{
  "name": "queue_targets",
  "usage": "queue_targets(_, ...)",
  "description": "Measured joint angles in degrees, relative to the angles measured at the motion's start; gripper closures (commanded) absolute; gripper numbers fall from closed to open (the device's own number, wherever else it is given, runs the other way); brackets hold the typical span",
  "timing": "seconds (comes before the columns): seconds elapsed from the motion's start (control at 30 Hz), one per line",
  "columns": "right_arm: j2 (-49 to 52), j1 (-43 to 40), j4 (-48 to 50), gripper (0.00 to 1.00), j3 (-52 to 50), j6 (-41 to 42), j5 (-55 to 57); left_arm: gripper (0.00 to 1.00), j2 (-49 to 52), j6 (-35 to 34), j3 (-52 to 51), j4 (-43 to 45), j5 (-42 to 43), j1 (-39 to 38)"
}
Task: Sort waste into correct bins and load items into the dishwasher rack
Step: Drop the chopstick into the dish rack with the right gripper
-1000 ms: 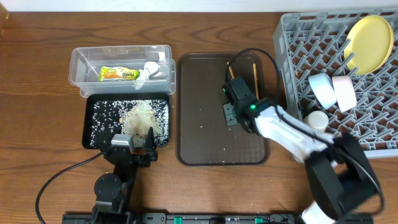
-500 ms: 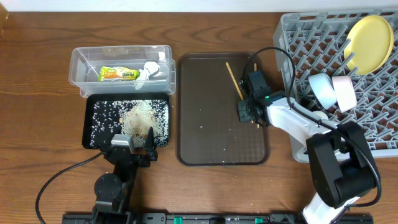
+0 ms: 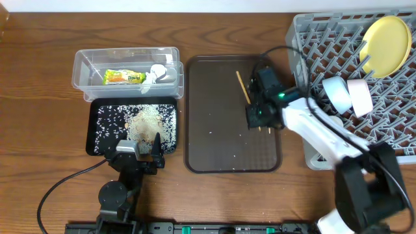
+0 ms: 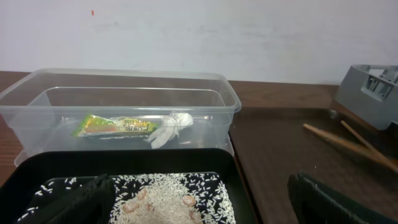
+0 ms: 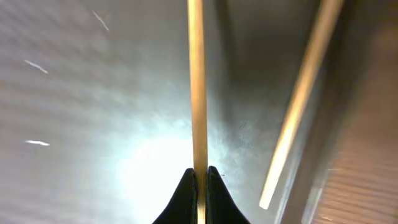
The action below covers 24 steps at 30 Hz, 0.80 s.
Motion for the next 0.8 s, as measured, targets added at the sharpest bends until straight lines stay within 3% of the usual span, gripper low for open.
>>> queue_targets(0.27,-10.8,-10.5,0.6,0.99,4.8,-0.3,3.7,0.09,0.0,0.0,0.0,0.0,0.0,0.0)
queue_targets(0.5,-9.0,-19.6,2.6,0.99,4.7,-2.3,6.7,0.09,0.0,0.0,0.0,0.0,0.0,0.0)
queue_targets(0.8,-4.0,-22.3,4.4,0.99,4.7,-6.8,7.4,0.09,0.0,0.0,0.0,0.0,0.0,0.0)
